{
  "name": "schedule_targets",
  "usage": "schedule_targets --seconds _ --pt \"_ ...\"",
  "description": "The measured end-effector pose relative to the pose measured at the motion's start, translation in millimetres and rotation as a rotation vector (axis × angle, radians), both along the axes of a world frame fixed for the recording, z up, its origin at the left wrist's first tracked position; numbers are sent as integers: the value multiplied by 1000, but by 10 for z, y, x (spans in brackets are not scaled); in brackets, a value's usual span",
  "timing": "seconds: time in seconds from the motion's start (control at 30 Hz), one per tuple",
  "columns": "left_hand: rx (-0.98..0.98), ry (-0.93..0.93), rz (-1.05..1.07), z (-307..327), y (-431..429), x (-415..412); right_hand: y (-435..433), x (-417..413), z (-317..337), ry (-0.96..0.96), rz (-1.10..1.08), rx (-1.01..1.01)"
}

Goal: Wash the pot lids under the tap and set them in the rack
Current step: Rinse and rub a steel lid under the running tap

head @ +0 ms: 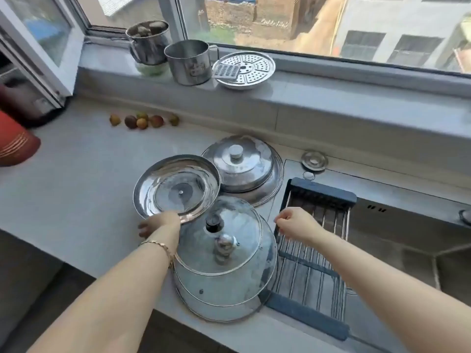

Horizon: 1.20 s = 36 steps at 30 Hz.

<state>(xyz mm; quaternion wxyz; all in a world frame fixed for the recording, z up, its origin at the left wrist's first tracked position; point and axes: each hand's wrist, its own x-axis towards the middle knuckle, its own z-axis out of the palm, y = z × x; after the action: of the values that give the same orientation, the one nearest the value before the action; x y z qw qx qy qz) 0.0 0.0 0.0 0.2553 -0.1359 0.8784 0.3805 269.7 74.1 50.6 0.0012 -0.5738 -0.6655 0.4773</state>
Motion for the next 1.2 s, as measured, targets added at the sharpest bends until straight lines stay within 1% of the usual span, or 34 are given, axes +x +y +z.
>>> schedule_targets --seconds 0.07,0.1,0.13,0.2,0.23,0.33,0.4,0.47,0.5,0.6,0.67,0.7,0.8,0.9,1.0,1.07,1.13,1.2 --pt "93 -113 -57 -91 -20 -171 18 -137 -53 -20 -32 -6" --pt "110 -149 -50 -175 -21 -254 10 -186 -63 -32 -41 -20" --pt "141 -148 11 -224 -22 -312 2 -224 -79 -43 -39 -32" --pt "166 -150 67 -227 -52 -337 -16 -286 -119 -67 -18 -48" --pt "172 -147 45 -135 -70 -308 -21 -307 -125 -77 -11 -54" --pt "107 -14 -117 82 -99 -256 -4 -347 -137 -38 -48 -39" --pt "84 168 -151 290 -127 -206 23 -364 -106 1 -76 5" --pt "108 321 -276 516 -81 -103 73 -363 -40 76 -131 38" --pt "144 355 -348 619 -45 -40 102 -349 7 132 -176 41" --pt "219 325 -531 801 105 225 195 -198 139 273 -351 27" --pt "246 294 -663 867 212 499 254 25 220 316 -489 11" --pt "262 266 -723 881 264 656 276 180 243 300 -530 20" --pt "288 202 -906 880 407 1195 234 781 251 158 -557 115" --pt "294 75 -1022 854 552 1781 108 1459 143 115 -635 164" --pt "255 -60 -999 809 691 2444 6 2097 71 96 -721 161" --pt "269 -67 -986 751 767 2865 -4 2486 16 106 -761 138" --pt "295 -59 -952 678 827 3275 22 2879 -14 148 -783 59" --pt "256 -34 -910 627 879 3627 89 3252 -43 156 -760 -11"
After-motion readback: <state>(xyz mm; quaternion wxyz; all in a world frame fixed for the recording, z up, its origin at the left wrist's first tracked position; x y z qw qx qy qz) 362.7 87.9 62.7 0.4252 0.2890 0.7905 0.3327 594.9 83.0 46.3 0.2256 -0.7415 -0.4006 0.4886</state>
